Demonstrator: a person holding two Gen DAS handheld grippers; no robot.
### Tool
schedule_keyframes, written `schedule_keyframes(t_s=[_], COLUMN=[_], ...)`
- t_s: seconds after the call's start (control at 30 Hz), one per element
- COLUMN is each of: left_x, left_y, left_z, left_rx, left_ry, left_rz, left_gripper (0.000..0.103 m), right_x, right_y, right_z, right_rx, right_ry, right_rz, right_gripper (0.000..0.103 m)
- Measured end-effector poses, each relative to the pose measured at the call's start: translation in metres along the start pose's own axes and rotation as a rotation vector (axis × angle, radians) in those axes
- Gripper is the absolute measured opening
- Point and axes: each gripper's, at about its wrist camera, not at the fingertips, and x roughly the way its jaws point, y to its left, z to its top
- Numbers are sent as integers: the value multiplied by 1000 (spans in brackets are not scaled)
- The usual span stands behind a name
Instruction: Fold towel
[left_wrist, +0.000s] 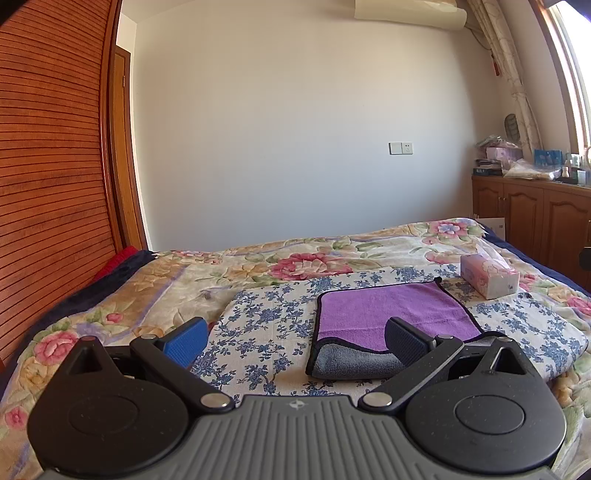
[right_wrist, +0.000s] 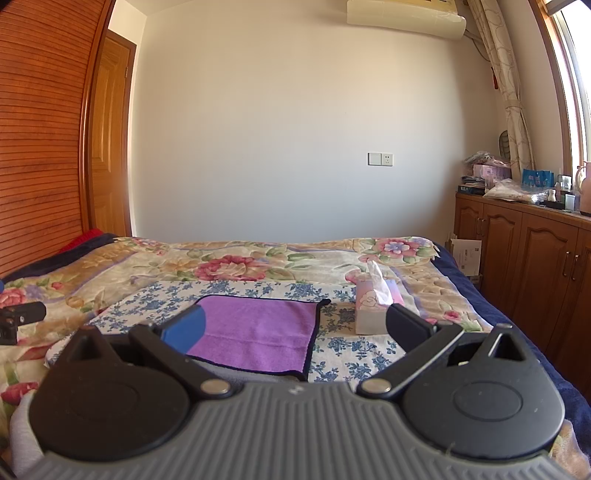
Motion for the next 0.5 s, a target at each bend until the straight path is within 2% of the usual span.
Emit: schedule_keyframes(t_s=[0.5], left_x=[0], left_y=[-1], left_z=[0], left_rx=[4], left_ry=[-1], left_rz=[1], left_gripper=[103], right_x=[0], right_y=[0], right_z=[0], right_rx=[-1], right_ry=[0], right_rz=[0], right_gripper=[103])
